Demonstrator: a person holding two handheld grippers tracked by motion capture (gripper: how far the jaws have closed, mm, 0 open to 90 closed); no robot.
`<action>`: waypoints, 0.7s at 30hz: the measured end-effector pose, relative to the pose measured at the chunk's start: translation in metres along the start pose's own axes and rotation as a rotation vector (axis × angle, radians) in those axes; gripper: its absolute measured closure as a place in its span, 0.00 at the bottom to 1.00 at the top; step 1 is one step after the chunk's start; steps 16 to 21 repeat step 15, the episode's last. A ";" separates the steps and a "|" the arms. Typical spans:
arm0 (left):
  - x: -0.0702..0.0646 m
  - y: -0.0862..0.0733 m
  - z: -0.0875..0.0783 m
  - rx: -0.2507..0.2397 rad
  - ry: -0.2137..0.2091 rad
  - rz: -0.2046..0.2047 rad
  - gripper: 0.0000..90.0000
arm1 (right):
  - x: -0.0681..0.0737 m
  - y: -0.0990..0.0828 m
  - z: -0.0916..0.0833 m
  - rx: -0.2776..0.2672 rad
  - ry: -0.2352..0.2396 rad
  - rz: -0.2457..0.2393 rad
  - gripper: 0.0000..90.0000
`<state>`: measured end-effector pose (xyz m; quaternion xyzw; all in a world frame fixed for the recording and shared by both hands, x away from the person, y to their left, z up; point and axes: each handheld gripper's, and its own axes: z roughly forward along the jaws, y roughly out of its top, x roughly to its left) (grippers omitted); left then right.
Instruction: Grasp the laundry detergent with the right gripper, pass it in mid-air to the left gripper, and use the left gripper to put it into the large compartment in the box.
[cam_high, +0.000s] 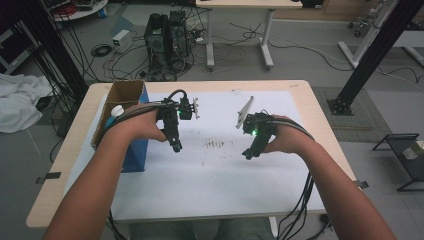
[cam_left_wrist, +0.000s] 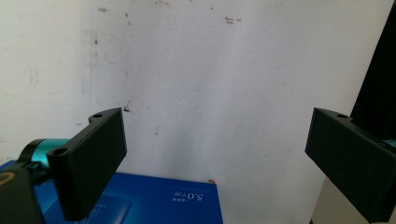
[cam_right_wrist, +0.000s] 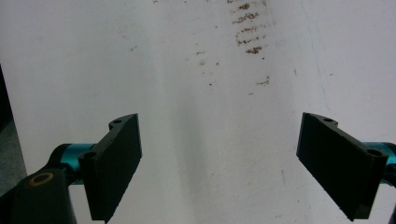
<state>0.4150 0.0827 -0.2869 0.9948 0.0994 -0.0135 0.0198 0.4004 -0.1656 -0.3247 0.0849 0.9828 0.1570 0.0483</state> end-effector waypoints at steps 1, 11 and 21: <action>0.000 0.000 0.000 0.004 -0.001 -0.001 0.06 | 0.000 0.000 0.000 -0.001 0.001 0.001 0.15; 0.001 0.000 -0.001 0.003 -0.005 -0.006 0.06 | 0.000 0.001 0.000 -0.002 -0.001 0.002 0.15; 0.000 0.001 0.000 0.005 -0.005 -0.003 0.06 | 0.000 0.000 -0.001 -0.007 -0.009 0.004 0.15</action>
